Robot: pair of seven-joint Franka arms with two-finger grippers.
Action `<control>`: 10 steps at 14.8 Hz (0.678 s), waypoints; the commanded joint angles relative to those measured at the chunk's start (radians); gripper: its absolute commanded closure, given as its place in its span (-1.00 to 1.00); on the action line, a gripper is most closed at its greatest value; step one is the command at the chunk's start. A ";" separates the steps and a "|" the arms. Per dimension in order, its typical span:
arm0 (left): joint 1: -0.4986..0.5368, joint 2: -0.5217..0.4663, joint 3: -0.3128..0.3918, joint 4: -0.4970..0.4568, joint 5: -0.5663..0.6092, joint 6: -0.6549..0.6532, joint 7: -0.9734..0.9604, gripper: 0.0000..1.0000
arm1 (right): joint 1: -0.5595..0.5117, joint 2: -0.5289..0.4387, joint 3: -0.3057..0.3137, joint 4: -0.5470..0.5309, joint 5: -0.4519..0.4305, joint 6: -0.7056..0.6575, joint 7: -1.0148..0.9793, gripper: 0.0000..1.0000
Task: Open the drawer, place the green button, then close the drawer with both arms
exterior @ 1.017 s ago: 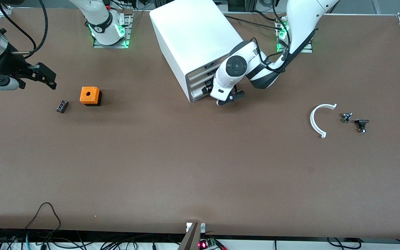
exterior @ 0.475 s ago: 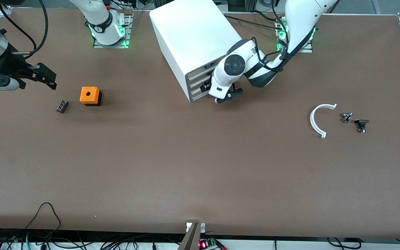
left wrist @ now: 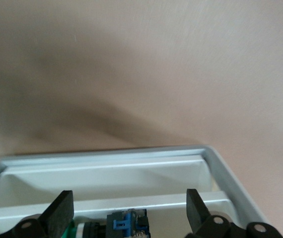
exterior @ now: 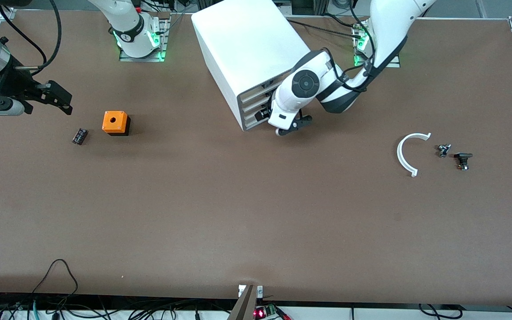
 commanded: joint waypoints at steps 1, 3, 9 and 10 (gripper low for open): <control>0.065 -0.031 -0.004 0.123 -0.003 -0.190 0.137 -1.00 | 0.001 0.004 0.004 0.021 -0.006 -0.011 0.007 -1.00; 0.112 -0.054 -0.004 0.171 0.059 -0.265 0.206 -1.00 | 0.001 0.006 0.004 0.024 -0.005 -0.008 -0.003 -1.00; 0.281 -0.178 -0.011 0.229 0.182 -0.328 0.651 -1.00 | -0.001 0.037 0.003 0.075 0.000 -0.017 -0.005 -1.00; 0.299 -0.198 -0.008 0.250 0.182 -0.350 0.718 -1.00 | 0.001 0.037 0.004 0.077 0.000 -0.017 -0.005 -1.00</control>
